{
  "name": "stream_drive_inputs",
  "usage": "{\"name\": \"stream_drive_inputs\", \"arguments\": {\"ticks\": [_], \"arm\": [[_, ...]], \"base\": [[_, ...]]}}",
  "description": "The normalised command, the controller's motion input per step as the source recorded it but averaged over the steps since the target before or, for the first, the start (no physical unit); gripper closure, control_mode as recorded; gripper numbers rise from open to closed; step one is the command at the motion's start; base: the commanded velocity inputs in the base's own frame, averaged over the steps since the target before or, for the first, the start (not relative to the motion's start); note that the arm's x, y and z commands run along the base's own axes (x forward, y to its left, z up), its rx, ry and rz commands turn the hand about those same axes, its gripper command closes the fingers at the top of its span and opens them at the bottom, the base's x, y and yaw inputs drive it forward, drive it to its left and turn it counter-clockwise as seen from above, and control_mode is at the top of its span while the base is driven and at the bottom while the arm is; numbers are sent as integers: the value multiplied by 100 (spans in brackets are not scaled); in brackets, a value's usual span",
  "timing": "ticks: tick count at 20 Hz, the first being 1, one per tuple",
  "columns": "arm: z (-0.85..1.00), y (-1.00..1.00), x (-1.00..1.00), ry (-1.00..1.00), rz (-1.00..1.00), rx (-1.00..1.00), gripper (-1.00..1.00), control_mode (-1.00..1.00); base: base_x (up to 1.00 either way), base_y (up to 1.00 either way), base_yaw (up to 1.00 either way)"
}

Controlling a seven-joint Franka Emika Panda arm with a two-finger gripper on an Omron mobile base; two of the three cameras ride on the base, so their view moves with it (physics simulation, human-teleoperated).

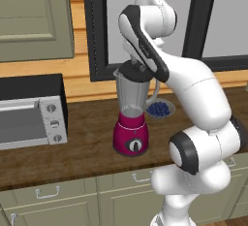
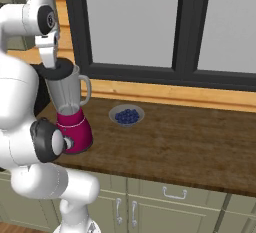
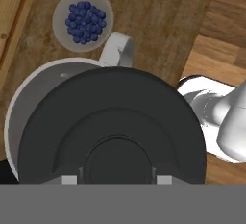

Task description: Close the lid blender by securely placing the lid on top.

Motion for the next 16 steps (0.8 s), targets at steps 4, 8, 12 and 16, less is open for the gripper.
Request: {"name": "stream_drive_inputs", "arguments": {"ticks": [4, 8, 12, 16], "arm": [[0, 0, 9, -13, 1, -2, 100, -100], [0, 6, 11, -7, 3, 0, 100, -100], [0, 1, 25, 0, 8, 0, 100, -100], [6, 0, 38, 4, 10, 0, 100, -100]], "base": [[0, 0, 0], [0, 0, 0], [0, 0, 0], [0, 0, 0]]}}
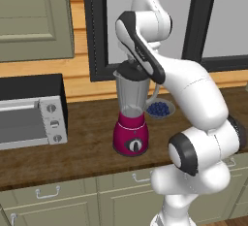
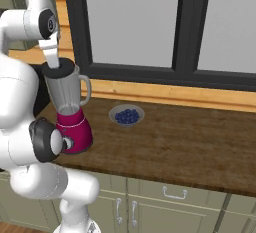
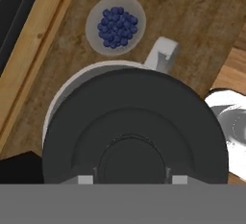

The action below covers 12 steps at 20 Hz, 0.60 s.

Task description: Close the lid blender by securely placing the lid on top.

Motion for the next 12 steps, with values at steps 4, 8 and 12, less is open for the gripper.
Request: {"name": "stream_drive_inputs", "arguments": {"ticks": [4, 8, 12], "arm": [[7, 0, 26, 7, 7, -2, 100, -100], [0, 0, 11, 0, 4, -1, 100, -100], [-3, 0, 1, 0, 1, 0, 100, -100]], "base": [[0, 0, 0], [0, 0, 0], [0, 0, 0]]}}
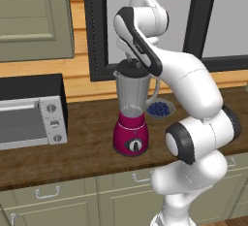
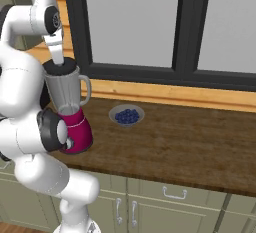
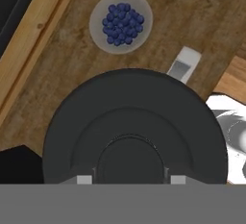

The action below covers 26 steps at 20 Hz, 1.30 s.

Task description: Close the lid blender by securely placing the lid on top.

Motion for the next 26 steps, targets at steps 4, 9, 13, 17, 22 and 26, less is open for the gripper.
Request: {"name": "stream_drive_inputs", "arguments": {"ticks": [4, 9, 13, 17, 22, 26], "arm": [[-23, 1, 0, 0, 0, 0, 100, -100], [-14, 0, -18, 0, 2, 0, 100, -100], [-14, 0, -5, 0, 5, 0, 100, -100], [-23, 4, 0, 0, 4, 0, -100, -100], [-7, 1, 0, 0, 2, 0, -100, -100], [2, 0, -1, -6, 3, 0, -100, -100]], "base": [[0, 0, 0], [0, 0, 0], [0, 0, 0], [0, 0, 0], [0, 0, 0], [0, 0, 0]]}}
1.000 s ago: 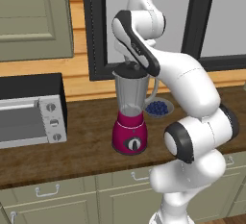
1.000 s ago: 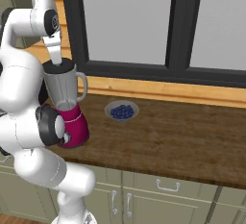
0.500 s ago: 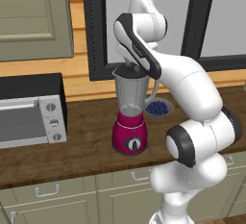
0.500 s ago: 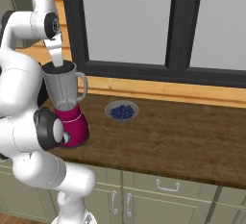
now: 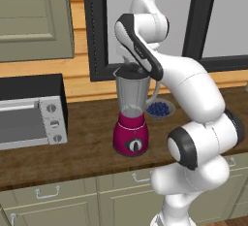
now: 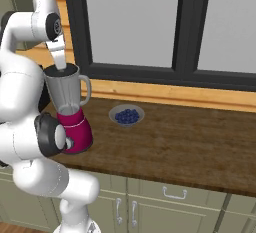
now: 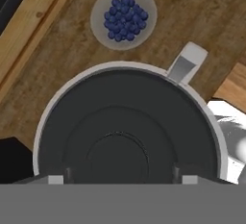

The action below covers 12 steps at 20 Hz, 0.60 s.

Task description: Close the lid blender by securely placing the lid on top.

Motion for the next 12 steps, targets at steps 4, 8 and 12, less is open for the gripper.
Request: {"name": "stream_drive_inputs", "arguments": {"ticks": [4, 8, 12], "arm": [[22, 0, -14, -16, 5, 0, -100, -100], [21, -3, -30, -21, 5, 0, -100, -100], [2, -38, -76, -28, 0, 7, -100, -100]], "base": [[0, 0, 0], [0, 0, 0], [0, 0, 0]]}}
